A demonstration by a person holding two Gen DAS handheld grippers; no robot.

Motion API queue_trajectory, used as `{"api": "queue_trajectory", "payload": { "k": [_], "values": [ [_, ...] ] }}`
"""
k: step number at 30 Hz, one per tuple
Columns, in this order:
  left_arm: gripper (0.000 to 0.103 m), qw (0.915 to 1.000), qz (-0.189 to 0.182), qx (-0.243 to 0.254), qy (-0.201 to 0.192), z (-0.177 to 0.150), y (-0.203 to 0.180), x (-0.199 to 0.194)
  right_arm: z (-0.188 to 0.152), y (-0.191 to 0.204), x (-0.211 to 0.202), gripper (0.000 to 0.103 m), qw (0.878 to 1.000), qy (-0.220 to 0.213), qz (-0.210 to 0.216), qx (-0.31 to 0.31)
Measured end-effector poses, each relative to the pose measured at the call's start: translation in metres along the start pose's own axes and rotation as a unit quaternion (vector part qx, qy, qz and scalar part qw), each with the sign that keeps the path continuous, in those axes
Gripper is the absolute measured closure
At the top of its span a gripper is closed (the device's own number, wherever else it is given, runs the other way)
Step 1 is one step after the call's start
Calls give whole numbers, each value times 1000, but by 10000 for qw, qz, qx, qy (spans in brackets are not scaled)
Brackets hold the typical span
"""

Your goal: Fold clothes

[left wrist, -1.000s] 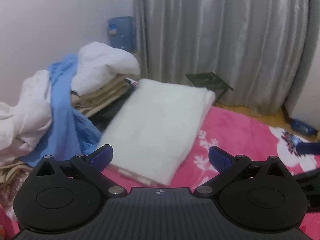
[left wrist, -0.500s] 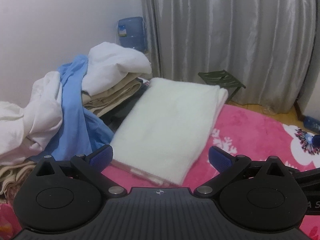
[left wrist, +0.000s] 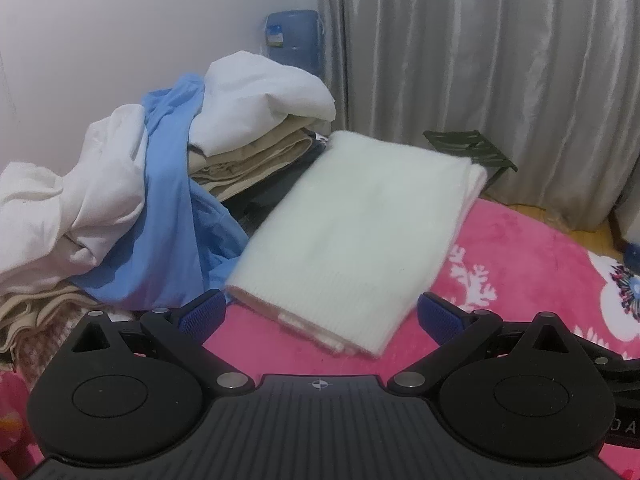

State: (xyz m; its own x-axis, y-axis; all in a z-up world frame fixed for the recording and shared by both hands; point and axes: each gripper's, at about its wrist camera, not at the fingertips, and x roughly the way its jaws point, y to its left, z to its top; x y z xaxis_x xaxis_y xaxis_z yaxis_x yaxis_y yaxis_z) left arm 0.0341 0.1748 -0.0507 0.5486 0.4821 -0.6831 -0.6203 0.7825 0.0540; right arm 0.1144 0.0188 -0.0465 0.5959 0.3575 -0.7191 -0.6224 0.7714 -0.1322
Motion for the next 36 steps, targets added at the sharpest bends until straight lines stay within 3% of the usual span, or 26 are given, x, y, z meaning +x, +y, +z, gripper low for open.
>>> {"api": "queue_trajectory", "payload": {
  "k": [36],
  "values": [
    [0, 9999, 53, -41, 140, -1, 4, 5, -1, 10, 4, 0, 9998, 104, 111, -147]
  ]
}}
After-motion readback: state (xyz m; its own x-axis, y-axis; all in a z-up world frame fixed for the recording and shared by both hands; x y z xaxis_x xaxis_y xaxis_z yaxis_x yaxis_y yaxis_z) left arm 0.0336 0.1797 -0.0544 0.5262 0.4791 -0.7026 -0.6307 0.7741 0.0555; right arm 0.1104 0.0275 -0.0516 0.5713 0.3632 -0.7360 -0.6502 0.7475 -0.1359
